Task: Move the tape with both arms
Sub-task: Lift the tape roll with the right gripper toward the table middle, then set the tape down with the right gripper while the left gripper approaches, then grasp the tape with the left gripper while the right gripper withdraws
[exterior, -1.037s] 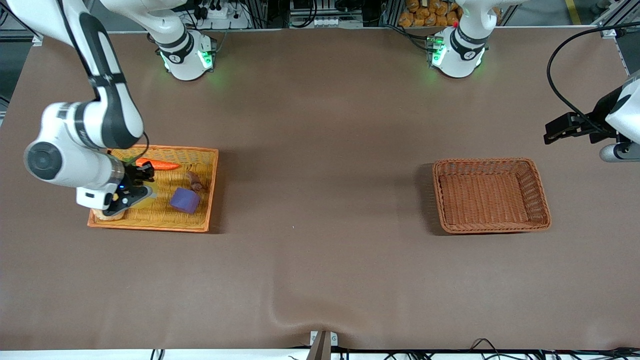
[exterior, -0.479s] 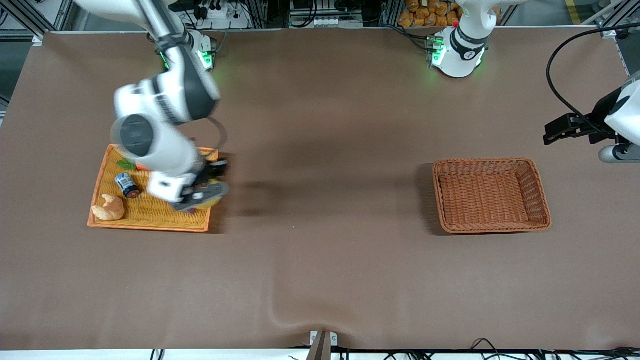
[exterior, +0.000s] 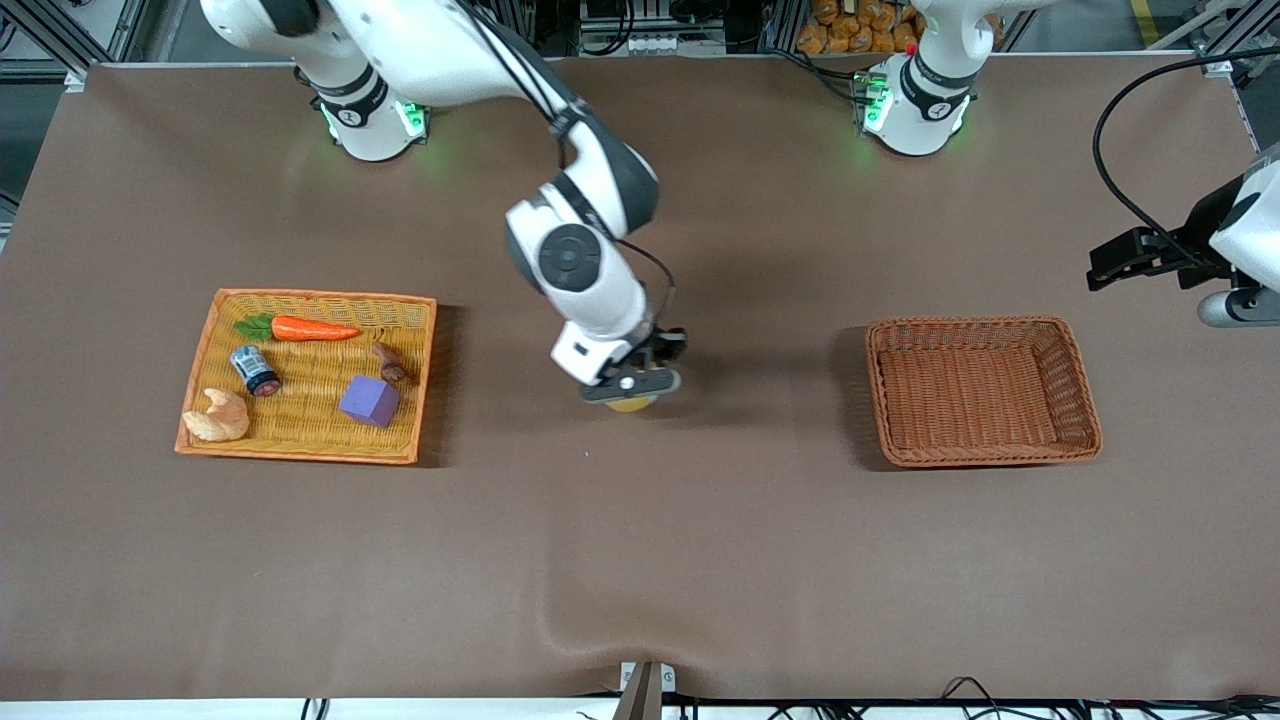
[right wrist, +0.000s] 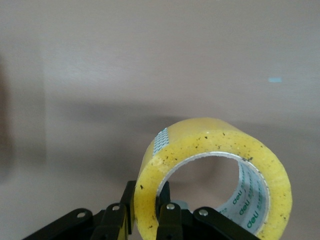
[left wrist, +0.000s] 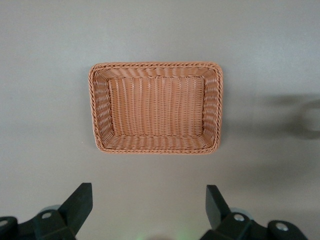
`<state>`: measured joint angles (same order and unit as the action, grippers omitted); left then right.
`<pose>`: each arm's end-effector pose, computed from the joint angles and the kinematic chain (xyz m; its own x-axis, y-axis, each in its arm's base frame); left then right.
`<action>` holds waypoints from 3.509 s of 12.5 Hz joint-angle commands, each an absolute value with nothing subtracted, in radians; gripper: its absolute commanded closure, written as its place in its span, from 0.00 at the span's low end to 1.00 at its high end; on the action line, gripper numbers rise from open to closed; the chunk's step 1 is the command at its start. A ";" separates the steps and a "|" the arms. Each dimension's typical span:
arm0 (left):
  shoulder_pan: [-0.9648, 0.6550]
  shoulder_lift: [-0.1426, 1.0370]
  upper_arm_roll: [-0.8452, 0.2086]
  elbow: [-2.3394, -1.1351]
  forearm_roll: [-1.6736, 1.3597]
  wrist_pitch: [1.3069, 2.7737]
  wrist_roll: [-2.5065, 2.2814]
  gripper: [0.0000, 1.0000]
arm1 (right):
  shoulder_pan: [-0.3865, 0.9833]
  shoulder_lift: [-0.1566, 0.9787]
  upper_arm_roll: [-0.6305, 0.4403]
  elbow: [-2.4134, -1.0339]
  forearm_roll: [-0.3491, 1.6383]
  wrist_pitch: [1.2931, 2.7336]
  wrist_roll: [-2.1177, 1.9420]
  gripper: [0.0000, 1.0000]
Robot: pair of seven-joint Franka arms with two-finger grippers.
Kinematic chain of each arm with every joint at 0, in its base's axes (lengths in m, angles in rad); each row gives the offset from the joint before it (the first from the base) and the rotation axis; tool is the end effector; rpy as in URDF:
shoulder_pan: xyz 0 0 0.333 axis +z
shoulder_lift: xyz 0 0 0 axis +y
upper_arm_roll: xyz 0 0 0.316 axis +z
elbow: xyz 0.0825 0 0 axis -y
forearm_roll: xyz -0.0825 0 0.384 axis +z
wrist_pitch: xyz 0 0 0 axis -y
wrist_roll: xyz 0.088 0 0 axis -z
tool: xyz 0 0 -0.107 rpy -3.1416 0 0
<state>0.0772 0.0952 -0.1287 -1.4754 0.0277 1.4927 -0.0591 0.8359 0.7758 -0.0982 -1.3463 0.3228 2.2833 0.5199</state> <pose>0.5749 -0.0228 0.6092 0.9971 0.0095 -0.0760 0.0080 -0.9998 -0.0200 0.5418 0.5262 0.2809 0.9980 0.0567 0.0267 0.0616 -0.9659 -0.2513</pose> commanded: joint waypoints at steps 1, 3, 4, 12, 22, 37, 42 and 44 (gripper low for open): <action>0.078 0.098 -0.127 -1.465 0.023 1.500 -0.049 0.00 | 0.860 0.894 -0.091 -1.218 0.341 2.325 0.601 1.00; 0.077 0.106 -0.127 -1.465 0.023 1.505 -0.048 0.00 | 0.862 0.911 -0.091 -1.221 0.333 2.321 0.601 1.00; 0.075 0.109 -0.127 -1.465 0.021 1.508 -0.049 0.00 | 0.862 0.911 -0.091 -1.223 0.334 2.319 0.606 0.91; -0.098 0.270 -0.138 -1.474 -0.059 1.635 -0.086 0.00 | 0.766 0.657 -0.101 -1.289 0.330 2.118 0.563 0.00; -0.486 0.625 -0.135 -1.500 -0.060 2.080 -0.339 0.00 | 0.396 0.143 -0.143 -1.583 0.129 1.702 0.158 0.00; -0.548 0.795 -0.133 -1.496 -0.015 2.201 -0.408 0.66 | 0.046 -0.014 -0.091 -1.482 -0.008 1.348 -0.106 0.00; -0.529 0.778 -0.132 -1.497 -0.015 2.192 -0.407 1.00 | 0.051 -0.002 -0.087 -1.471 0.008 1.351 -0.104 0.00; -0.512 0.747 -0.129 -1.505 -0.015 2.184 -0.397 1.00 | 0.046 0.014 -0.087 -1.468 0.003 1.373 -0.101 0.00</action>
<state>-0.5288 0.7857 -0.1327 -1.4954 -0.0376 2.1960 -0.3902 0.0637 -0.0017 -0.1001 -1.4801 0.0129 1.3628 -0.0945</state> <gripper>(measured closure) 0.784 0.000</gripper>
